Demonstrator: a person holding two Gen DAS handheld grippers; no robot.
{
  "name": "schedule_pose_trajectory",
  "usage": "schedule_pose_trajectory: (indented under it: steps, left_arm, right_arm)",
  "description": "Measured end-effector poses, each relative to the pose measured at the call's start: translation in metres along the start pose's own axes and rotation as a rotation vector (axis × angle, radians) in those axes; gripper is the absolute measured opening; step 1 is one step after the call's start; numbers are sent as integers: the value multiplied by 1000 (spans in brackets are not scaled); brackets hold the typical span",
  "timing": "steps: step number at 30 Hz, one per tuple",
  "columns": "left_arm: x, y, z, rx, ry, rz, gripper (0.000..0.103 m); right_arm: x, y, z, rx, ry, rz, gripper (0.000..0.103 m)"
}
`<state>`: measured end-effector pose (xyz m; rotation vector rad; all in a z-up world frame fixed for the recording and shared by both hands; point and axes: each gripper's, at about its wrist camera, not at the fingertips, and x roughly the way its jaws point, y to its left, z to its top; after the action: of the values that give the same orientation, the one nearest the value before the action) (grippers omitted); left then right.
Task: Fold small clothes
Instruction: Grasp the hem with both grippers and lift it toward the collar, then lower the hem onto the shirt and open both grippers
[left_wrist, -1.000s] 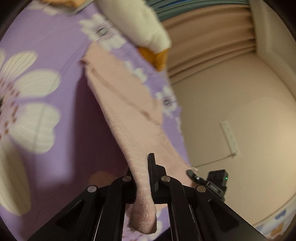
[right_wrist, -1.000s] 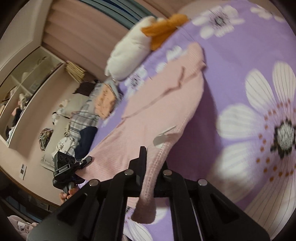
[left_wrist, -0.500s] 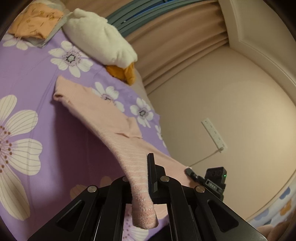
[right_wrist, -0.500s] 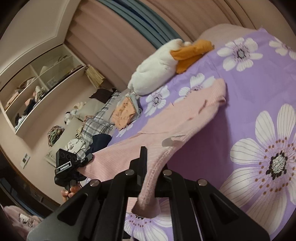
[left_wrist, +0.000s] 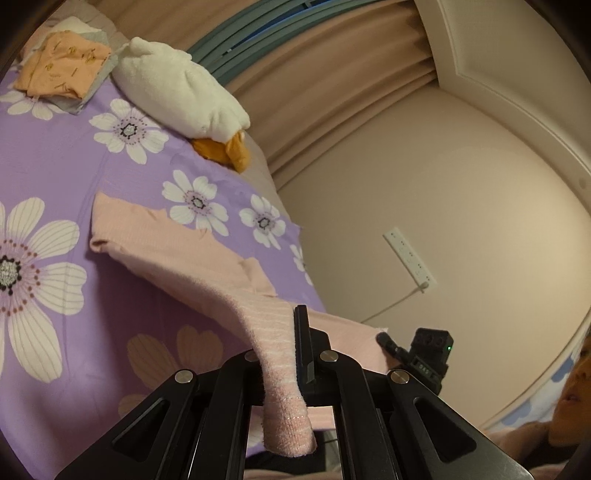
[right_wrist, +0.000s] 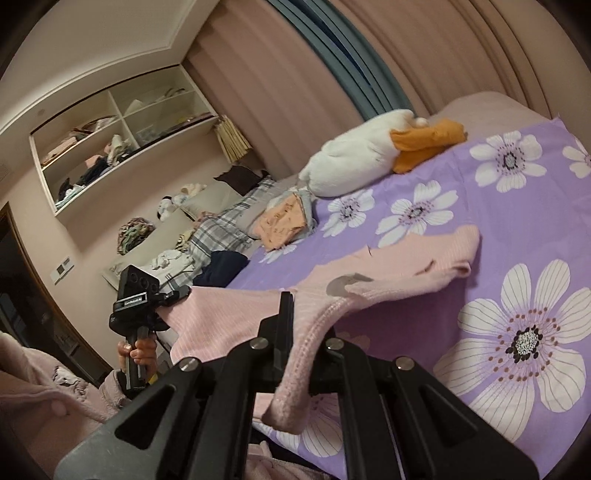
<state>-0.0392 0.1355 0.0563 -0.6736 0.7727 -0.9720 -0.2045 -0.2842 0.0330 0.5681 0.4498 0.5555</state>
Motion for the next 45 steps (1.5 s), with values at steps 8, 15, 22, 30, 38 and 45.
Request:
schedule_pose_trajectory:
  steps: [8,15,22,30,38,45]
  left_arm:
    - [33,31,29,-44,-3,59,0]
    - [69,81,70,-145,-22,121,0]
    - [113,137,103,-249,21,181,0]
    - [163,205,119,-432,114,290,0]
    - [182,249,124,-644,172,305,27]
    - [179,259,139,-689,119,274,47]
  right_arm:
    - [45,-49,28,113,11,-70,6]
    - [97,-95,60,179,41,-155,6]
    - [153,-148,77,261,104,-234,7]
    - [200,-209,67,449,232,-319,8]
    - [209,-240,70,599,232,-317,48]
    - [214,-257,82,632,193,-320,48]
